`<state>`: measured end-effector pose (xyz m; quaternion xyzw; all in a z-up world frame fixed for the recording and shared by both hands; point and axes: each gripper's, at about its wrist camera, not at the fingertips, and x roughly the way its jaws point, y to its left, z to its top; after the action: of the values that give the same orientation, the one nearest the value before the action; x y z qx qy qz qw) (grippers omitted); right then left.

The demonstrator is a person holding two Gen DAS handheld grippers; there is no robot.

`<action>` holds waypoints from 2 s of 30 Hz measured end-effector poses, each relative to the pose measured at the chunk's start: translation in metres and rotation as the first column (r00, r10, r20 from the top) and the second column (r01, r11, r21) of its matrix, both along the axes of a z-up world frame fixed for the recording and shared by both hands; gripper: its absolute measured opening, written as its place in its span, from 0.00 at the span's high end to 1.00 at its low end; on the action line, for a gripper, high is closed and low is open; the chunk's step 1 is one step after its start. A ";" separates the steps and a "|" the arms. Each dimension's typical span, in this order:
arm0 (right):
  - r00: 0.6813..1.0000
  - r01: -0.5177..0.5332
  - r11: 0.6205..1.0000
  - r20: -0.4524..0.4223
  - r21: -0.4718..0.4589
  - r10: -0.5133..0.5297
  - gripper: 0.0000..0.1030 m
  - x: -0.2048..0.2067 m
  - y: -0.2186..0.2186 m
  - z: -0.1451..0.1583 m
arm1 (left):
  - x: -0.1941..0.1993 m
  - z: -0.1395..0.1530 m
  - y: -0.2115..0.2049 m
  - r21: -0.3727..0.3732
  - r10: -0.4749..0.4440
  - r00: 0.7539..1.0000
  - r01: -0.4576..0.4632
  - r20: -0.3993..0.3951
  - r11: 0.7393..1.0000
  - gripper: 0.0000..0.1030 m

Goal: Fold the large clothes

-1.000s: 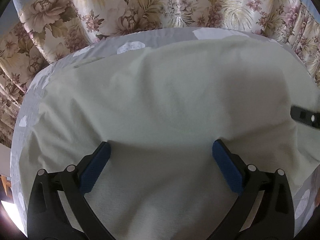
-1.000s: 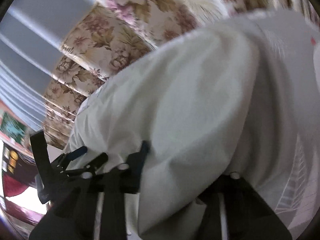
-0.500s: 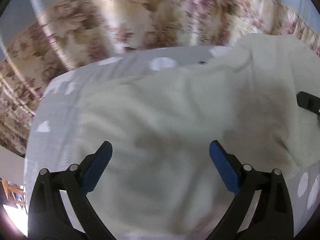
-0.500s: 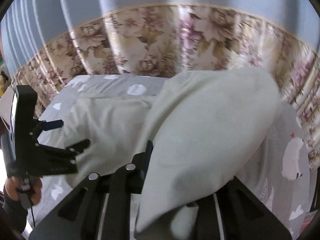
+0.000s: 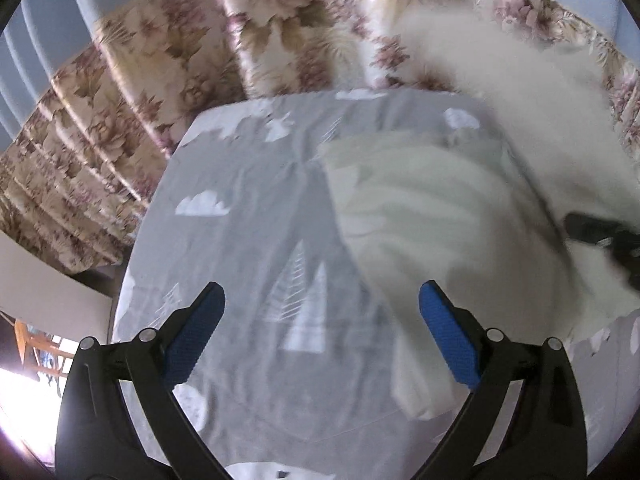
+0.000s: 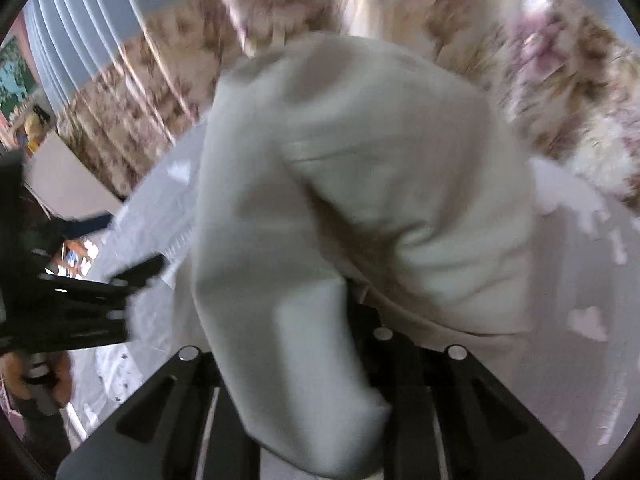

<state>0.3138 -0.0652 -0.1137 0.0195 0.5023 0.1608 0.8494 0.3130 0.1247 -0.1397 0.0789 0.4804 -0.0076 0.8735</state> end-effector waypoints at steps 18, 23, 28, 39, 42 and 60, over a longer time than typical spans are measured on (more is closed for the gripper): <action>0.995 -0.096 0.988 0.051 0.118 0.090 0.31 -0.047 0.001 0.026 | -0.020 -0.008 -0.002 -0.023 0.005 1.000 -0.005 -0.003 1.000 0.05; 0.994 -0.044 0.976 0.104 0.214 0.022 0.31 -0.069 -0.051 0.057 | -0.026 0.003 -0.012 -0.024 -0.012 1.000 0.012 0.026 1.000 0.05; 0.975 0.118 0.958 0.154 0.263 -0.162 0.31 -0.072 -0.129 0.060 | -0.029 0.011 -0.029 -0.046 -0.043 0.998 0.045 0.045 0.998 0.05; 0.993 0.116 0.916 -0.021 0.385 -0.117 0.63 -0.031 -0.173 -0.027 | -0.020 0.022 -0.104 -0.097 -0.176 0.983 0.179 0.045 0.979 0.05; 0.997 0.073 0.909 -0.013 0.411 -0.074 0.66 -0.026 -0.165 -0.030 | -0.013 0.019 -0.119 -0.078 -0.192 0.981 0.194 0.036 0.978 0.05; 1.000 0.009 0.930 0.002 0.368 -0.010 0.64 -0.025 -0.136 -0.024 | 0.015 -0.016 -0.121 -0.202 -0.213 0.977 0.206 -0.011 0.957 0.37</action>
<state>0.2892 -0.2009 -0.1373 0.1801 0.4614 0.2479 0.8326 0.3281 0.0040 -0.1559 0.0412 0.4805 -0.1496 0.8631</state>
